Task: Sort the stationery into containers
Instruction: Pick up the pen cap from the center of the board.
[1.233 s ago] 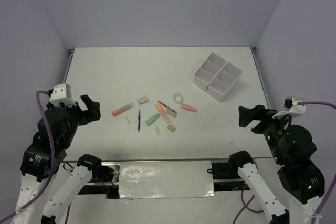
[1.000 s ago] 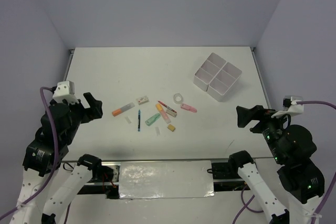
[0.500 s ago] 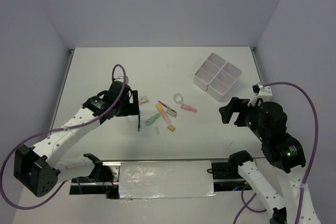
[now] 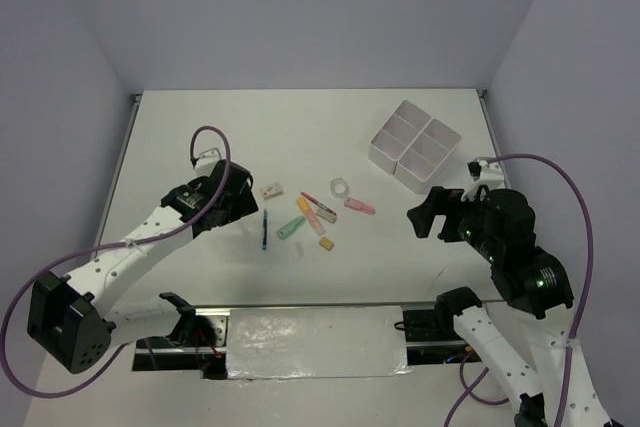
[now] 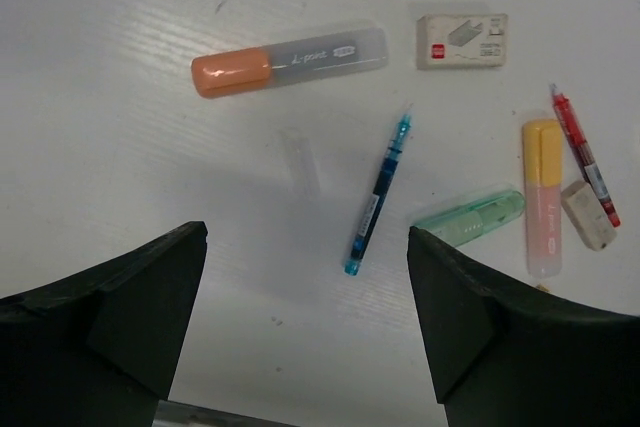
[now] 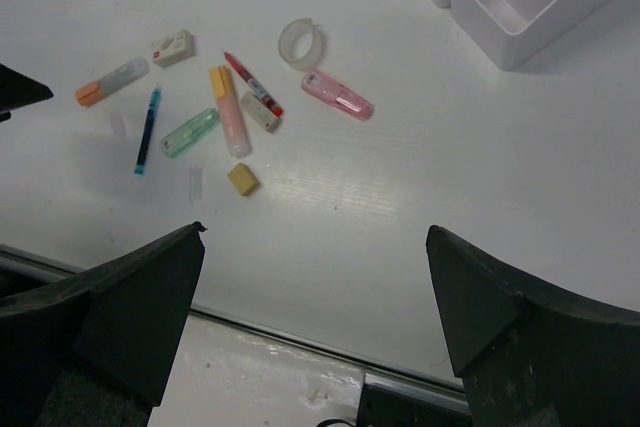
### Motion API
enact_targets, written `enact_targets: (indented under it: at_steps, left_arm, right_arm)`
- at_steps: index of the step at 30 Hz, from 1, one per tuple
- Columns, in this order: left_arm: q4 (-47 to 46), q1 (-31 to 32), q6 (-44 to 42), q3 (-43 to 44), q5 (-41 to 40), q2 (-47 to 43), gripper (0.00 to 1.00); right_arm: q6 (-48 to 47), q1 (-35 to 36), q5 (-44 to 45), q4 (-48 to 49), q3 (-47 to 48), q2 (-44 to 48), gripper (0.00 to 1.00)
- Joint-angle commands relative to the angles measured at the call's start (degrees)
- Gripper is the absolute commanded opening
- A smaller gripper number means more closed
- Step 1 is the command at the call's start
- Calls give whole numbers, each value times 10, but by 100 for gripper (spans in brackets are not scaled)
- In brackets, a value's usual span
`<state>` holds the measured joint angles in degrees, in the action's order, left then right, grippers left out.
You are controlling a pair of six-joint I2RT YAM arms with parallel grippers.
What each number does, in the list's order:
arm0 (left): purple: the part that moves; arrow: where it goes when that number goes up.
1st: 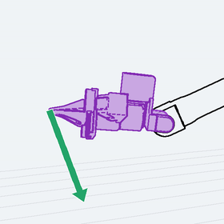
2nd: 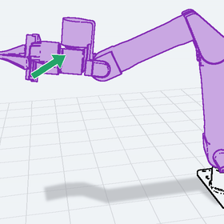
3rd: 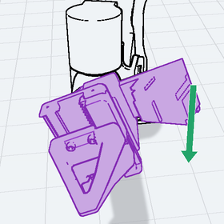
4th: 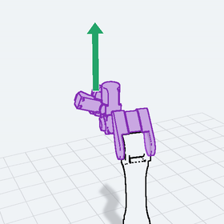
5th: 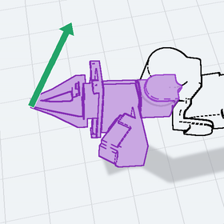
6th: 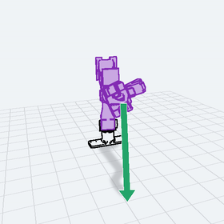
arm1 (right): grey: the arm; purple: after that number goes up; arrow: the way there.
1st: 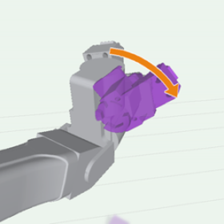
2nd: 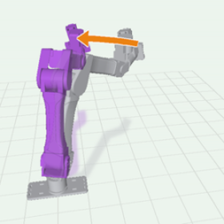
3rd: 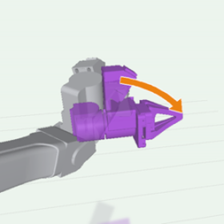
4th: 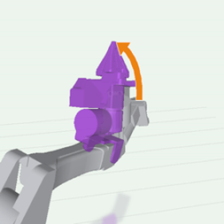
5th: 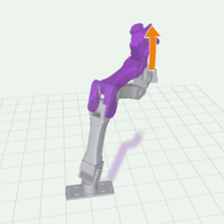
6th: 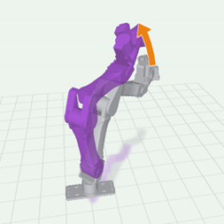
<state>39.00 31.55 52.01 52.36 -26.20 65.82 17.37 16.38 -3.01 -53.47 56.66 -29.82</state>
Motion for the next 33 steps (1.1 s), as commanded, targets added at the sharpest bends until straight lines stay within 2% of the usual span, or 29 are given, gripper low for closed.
enact_targets:
  at_steps: [1,6,12,18,21,24,26,28,33]
  left_arm:
    - [43,1,92,-5,-40,10,94]
    - [23,2,69,-12,-29,15,94]
    - [69,2,131,-21,-56,2,93]
    - [112,-1,181,-29,-103,-60,94]
    - [119,-17,134,-15,-116,-93,98]
    - [123,-41,46,6,-114,-130,99]
    - [134,-54,6,16,-147,-162,99]
    - [154,-64,4,33,-169,-186,99]
    - [141,-90,9,19,-148,-213,99]
  right_arm:
    - [10,9,-28,38,-2,-24,100]
    - [14,36,-7,48,-7,-27,100]
    - [14,37,-9,50,-16,-21,100]
    - [4,37,-16,47,-22,-16,100]
    - [5,37,-41,64,-36,-9,100]
    - [21,38,-62,86,-55,-2,100]
    - [35,39,-67,116,-67,13,100]
    - [50,37,-65,151,-75,24,100]
    - [49,37,-19,176,-53,-19,100]
